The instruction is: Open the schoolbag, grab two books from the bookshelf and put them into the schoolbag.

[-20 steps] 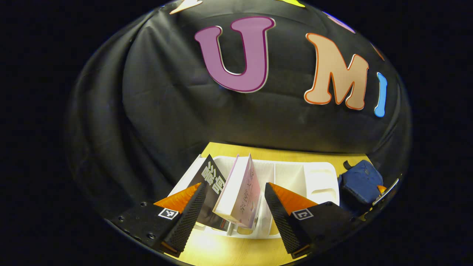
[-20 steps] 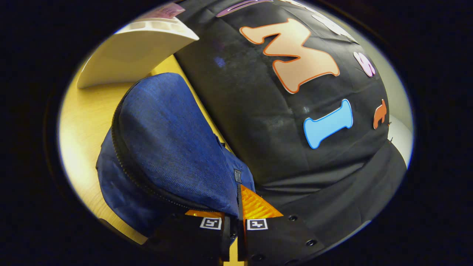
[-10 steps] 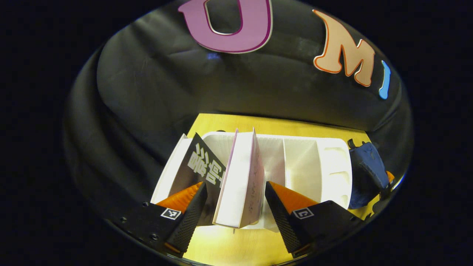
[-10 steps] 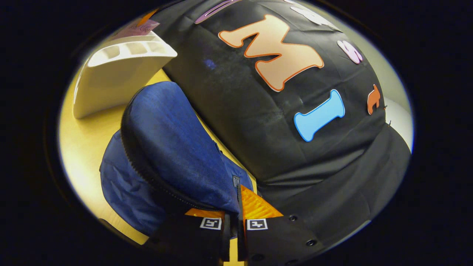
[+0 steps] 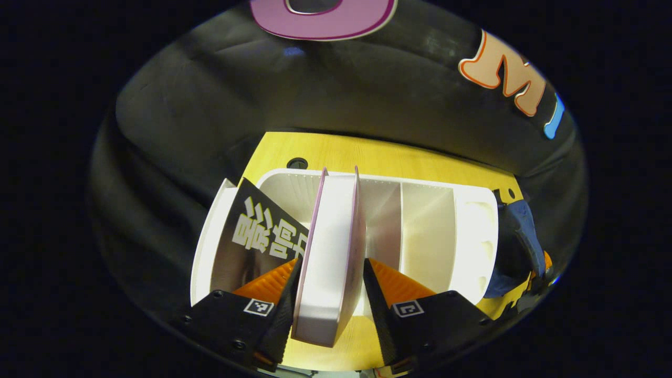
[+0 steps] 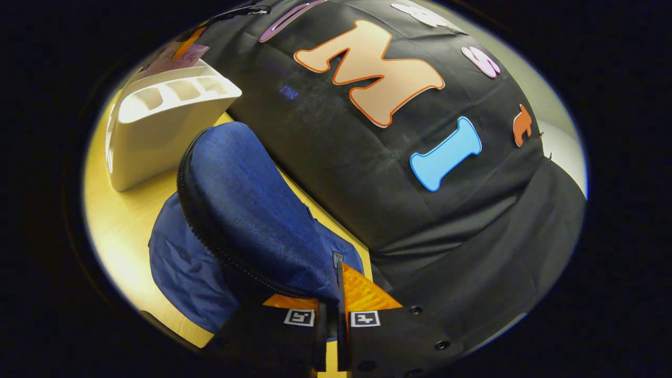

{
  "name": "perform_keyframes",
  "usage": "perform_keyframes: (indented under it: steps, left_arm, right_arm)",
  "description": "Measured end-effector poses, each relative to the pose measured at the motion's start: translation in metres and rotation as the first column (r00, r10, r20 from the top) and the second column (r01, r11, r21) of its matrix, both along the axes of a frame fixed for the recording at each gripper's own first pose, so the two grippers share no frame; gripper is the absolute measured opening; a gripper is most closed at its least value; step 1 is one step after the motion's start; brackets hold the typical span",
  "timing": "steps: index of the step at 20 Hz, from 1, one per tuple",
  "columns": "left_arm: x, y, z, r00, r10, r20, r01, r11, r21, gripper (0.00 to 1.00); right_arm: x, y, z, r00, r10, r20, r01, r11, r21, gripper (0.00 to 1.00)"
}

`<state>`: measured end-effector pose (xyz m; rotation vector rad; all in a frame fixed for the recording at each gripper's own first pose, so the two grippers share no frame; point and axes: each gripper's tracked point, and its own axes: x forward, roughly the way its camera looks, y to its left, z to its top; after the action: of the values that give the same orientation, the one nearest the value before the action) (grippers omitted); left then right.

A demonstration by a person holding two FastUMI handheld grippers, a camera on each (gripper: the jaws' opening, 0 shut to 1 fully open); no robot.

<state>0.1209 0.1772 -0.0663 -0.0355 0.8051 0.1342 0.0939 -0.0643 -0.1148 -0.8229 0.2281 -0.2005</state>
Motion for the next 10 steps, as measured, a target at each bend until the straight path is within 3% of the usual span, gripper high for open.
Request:
perform_keyframes:
  steps: [1, 3, 7, 8, 9, 10]
  left_arm:
    - [0.003, -0.005, -0.001, 1.0, -0.01, -0.015, 0.01, 1.0, -0.007, 0.61]
    - [0.008, -0.011, -0.006, 0.998, -0.03, -0.052, 0.029, 1.0, -0.007, 0.55]
    - [0.018, -0.02, -0.02, 0.989, -0.059, -0.133, 0.057, 0.998, -0.02, 0.55]
    - [0.019, -0.016, -0.023, 0.987, -0.05, -0.151, 0.049, 0.999, -0.007, 0.55]
    - [0.021, -0.013, -0.028, 0.983, -0.041, -0.177, 0.041, 0.999, -0.005, 0.56]
    - [0.023, -0.014, -0.033, 0.981, -0.04, -0.19, 0.038, 0.999, -0.015, 0.51]
  right_arm:
    - [0.0, -0.001, 0.001, 1.0, -0.003, 0.001, 0.003, 1.0, 0.004, 0.11]
    - [-0.002, 0.001, 0.001, 1.0, -0.002, 0.001, 0.002, 1.0, 0.003, 0.06]
    - [-0.006, 0.003, 0.0, 1.0, 0.007, -0.005, -0.007, 1.0, -0.004, 0.06]
    - [-0.006, 0.004, 0.0, 1.0, 0.008, -0.006, -0.008, 1.0, -0.004, 0.11]
    - [-0.006, 0.004, 0.0, 1.0, 0.009, -0.006, -0.009, 1.0, -0.003, 0.06]
    - [-0.007, 0.004, 0.0, 1.0, 0.011, -0.007, -0.011, 1.0, -0.003, 0.06]
